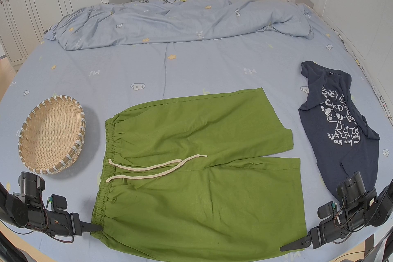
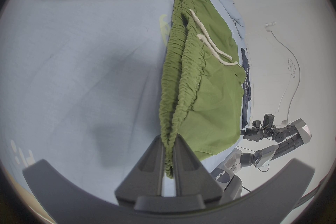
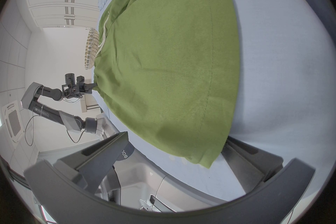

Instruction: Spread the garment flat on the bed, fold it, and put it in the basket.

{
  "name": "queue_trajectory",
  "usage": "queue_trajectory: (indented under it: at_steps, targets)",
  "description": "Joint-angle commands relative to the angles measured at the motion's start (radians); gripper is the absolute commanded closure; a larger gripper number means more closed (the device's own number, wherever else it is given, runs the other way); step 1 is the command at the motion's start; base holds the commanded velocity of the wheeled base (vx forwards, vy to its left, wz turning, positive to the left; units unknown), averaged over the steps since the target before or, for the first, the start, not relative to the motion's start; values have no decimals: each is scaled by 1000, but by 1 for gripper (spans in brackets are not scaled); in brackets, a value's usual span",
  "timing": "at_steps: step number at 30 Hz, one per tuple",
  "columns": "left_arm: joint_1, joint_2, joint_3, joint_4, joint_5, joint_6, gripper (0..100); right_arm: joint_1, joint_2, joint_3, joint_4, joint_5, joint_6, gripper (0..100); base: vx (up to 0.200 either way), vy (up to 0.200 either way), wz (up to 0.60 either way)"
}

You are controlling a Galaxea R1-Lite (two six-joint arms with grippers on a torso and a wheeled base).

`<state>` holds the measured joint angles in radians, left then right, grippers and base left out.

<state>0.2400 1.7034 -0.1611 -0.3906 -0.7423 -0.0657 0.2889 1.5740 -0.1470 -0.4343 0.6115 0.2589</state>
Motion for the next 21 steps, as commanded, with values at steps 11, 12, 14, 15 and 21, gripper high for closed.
queue_trajectory:
  at_steps: [11,12,14,15,21]
  targets:
    - [2,-2,0,-1,0,0,100,-48,92,21,2,-2,-67,100,0,0,0]
    - [2,-2,0,-1,0,0,100,-60,93,29,2,-2,-86,100,0,0,0]
    - [4,-2,0,-1,0,0,100,-93,92,53,3,-4,-127,100,0,0,0]
    - [4,-2,0,-1,0,0,100,-111,92,67,3,-4,-142,100,0,0,0]
    - [4,-2,0,-1,1,0,100,-195,64,118,3,-6,-199,100,0,0,0]
